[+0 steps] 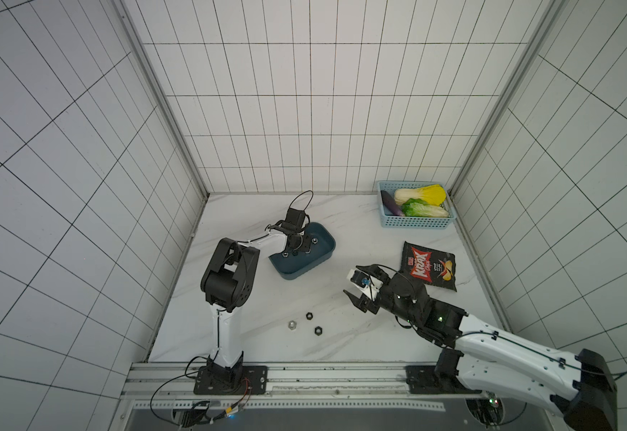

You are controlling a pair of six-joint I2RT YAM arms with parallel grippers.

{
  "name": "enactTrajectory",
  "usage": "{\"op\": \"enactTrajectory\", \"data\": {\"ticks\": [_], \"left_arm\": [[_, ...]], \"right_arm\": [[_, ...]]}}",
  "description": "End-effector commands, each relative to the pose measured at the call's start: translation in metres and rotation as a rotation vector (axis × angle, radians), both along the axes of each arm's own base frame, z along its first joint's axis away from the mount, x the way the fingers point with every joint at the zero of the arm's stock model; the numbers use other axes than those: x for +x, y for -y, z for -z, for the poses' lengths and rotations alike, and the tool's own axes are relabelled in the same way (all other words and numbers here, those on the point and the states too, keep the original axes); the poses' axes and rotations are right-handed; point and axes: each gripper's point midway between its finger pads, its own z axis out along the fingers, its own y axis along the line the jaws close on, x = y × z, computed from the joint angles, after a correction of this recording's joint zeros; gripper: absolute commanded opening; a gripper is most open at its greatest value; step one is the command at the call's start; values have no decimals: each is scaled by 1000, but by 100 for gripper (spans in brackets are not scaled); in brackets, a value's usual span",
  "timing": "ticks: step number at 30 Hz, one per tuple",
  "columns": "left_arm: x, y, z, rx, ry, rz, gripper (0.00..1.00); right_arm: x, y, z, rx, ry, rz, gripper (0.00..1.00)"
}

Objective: Put the nuts on the desktop into the storage box
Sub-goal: Place the nut in the storage box.

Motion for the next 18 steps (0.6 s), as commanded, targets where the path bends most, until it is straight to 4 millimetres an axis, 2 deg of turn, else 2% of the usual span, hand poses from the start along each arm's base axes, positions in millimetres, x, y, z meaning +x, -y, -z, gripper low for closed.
{"op": "enactTrajectory", "data": {"ticks": [1, 6, 9, 18], "left_arm": [[11, 2, 6, -6, 13, -27, 14], [16, 3, 17, 8, -5, -34, 15], [12, 6, 20, -5, -24, -28, 15], [10, 0, 3, 11, 15, -39, 15]], "right_arm": [[4, 0, -25, 40, 22, 21, 79], [3, 2, -26, 39, 24, 26, 79], [3, 4, -27, 38, 26, 30, 79], [3, 6, -28, 42, 29, 33, 79]]}}
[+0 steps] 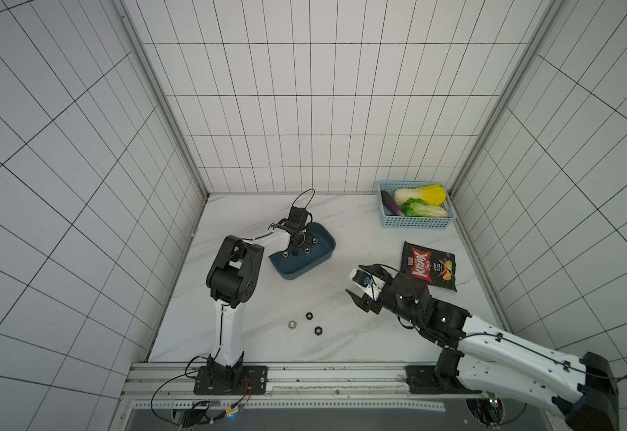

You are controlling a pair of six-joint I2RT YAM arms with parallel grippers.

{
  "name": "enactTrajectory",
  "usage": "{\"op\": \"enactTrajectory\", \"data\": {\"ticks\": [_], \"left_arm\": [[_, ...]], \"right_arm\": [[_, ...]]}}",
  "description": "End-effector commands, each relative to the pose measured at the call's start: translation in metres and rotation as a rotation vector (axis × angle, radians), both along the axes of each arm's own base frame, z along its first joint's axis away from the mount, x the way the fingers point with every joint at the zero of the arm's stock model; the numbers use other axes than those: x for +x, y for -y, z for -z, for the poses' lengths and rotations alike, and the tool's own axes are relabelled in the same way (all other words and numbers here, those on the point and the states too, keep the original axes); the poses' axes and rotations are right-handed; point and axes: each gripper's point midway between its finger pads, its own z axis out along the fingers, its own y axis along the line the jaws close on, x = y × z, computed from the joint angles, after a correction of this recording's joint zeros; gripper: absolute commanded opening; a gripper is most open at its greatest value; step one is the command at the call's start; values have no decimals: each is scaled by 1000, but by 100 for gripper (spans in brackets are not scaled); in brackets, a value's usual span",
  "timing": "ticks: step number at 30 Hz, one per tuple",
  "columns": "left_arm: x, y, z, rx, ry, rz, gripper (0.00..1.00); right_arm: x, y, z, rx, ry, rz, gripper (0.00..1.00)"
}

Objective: Put the nuts on the desktop into the storage box
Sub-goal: Place the nut in the storage box.

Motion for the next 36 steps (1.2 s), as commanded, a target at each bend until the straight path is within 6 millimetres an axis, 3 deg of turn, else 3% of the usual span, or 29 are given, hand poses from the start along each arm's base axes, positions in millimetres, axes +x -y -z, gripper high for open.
{"op": "enactTrajectory", "data": {"ticks": [1, 13, 23, 36], "left_arm": [[-6, -4, -6, 3, -2, -4, 15], [-12, 3, -46, -51, 52, 22, 16], [3, -11, -16, -10, 15, -35, 16], [14, -17, 1, 30, 11, -71, 19]], "right_arm": [[2, -1, -28, 57, 28, 13, 79], [2, -1, -28, 62, 23, 14, 78], [1, 0, -30, 64, 22, 12, 78], [1, -2, -31, 61, 23, 5, 78]]}}
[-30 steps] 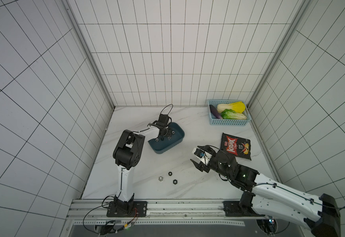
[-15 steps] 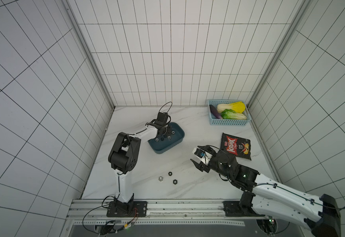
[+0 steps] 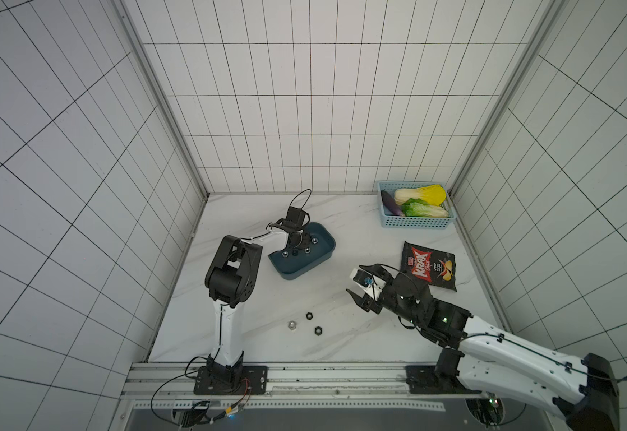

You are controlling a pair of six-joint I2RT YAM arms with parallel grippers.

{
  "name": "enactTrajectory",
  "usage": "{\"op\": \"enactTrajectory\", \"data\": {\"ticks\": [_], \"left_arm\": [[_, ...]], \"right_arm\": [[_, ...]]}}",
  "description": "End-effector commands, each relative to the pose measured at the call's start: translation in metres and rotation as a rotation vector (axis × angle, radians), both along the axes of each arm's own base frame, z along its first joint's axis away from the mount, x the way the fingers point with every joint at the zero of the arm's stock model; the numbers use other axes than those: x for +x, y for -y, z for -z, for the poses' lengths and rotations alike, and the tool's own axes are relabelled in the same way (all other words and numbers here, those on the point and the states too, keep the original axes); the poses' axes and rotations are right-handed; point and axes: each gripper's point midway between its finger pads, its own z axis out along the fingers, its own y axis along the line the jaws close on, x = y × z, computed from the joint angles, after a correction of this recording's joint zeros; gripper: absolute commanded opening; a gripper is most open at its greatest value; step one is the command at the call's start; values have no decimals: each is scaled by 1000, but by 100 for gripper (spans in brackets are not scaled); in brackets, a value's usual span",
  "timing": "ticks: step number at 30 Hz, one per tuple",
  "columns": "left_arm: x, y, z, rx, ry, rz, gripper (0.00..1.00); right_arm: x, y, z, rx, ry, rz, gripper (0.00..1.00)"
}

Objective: Put the nuts on the desktop into the storage box
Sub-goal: Place the nut in the storage box.

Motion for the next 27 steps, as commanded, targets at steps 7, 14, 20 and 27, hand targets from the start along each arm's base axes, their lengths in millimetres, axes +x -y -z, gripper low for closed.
{"op": "enactTrajectory", "data": {"ticks": [7, 14, 20, 27], "left_arm": [[13, 7, 3, -27, 11, -3, 24], [11, 11, 10, -44, -5, 5, 27], [5, 18, 2, -89, -2, 27, 33], [3, 18, -8, -106, 12, 31, 42]], "right_arm": [[1, -2, -26, 52, 17, 5, 78], [1, -3, -26, 49, 14, 4, 78], [1, -3, -28, 50, 13, 0, 78], [0, -3, -28, 51, 11, -2, 78]]}}
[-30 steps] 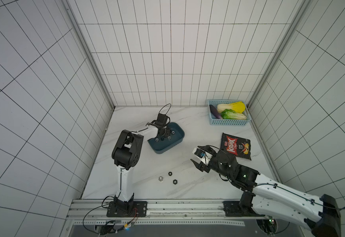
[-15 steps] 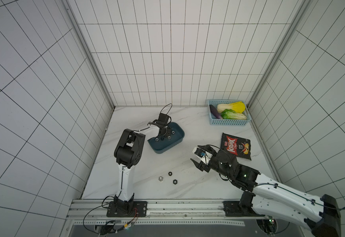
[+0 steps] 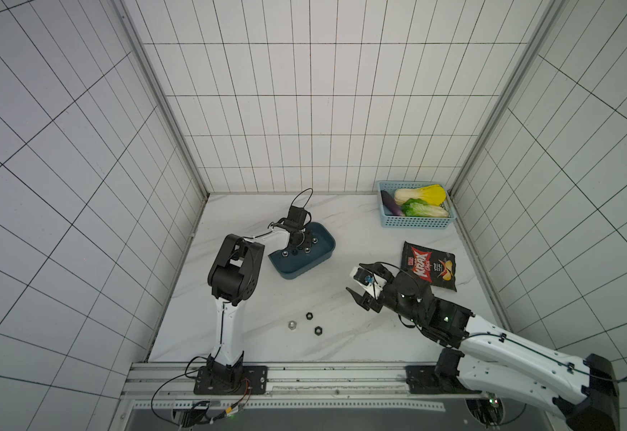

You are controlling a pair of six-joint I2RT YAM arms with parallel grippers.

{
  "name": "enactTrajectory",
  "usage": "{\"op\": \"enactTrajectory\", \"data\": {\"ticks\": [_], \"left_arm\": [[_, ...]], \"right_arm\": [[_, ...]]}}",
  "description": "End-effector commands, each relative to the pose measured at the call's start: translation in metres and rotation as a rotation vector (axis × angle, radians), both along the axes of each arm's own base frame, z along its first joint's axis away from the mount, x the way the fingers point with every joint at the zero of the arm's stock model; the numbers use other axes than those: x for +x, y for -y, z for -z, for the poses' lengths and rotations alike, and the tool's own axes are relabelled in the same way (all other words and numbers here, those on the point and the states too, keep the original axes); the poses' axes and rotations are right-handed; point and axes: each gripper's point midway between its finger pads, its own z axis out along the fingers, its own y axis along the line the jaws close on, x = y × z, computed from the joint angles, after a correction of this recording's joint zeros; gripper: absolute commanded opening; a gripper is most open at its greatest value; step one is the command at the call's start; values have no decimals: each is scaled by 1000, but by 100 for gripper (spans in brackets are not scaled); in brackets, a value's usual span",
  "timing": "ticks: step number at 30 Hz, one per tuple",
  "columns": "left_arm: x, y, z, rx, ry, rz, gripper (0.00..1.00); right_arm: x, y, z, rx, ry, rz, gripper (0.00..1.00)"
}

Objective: Put the nuts on the desktop into the storage box
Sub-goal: Place the nut in the storage box, then pick up the nut from the center of the board.

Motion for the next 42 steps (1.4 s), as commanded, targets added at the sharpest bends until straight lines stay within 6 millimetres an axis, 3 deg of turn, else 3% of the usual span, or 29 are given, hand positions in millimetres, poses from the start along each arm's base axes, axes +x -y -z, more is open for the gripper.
{"op": "enactTrajectory", "data": {"ticks": [1, 8, 14, 18, 23, 28, 36, 42], "left_arm": [[-1, 1, -11, -24, 19, 4, 42], [-6, 4, -33, -56, 34, 18, 47], [-21, 5, -74, -102, 51, 64, 51], [-38, 0, -114, -149, 81, 107, 69], [-61, -13, -156, -228, 75, 170, 79], [-66, -62, -172, -299, 38, 110, 89], [-78, -143, -171, -398, -32, -2, 93], [-98, -172, -170, -385, -94, -29, 95]], "right_arm": [[0, -3, -23, 49, 9, -2, 78], [-1, -3, -24, 56, 4, -2, 77], [-7, -7, -11, 43, -51, -33, 80], [-16, -23, 1, 47, -172, -82, 79], [-22, -43, 33, -135, -311, -137, 73], [-20, -71, 58, -246, -411, -146, 70], [-31, -108, 102, -427, -545, -186, 66], [-42, -119, 140, -597, -590, -213, 63]]}}
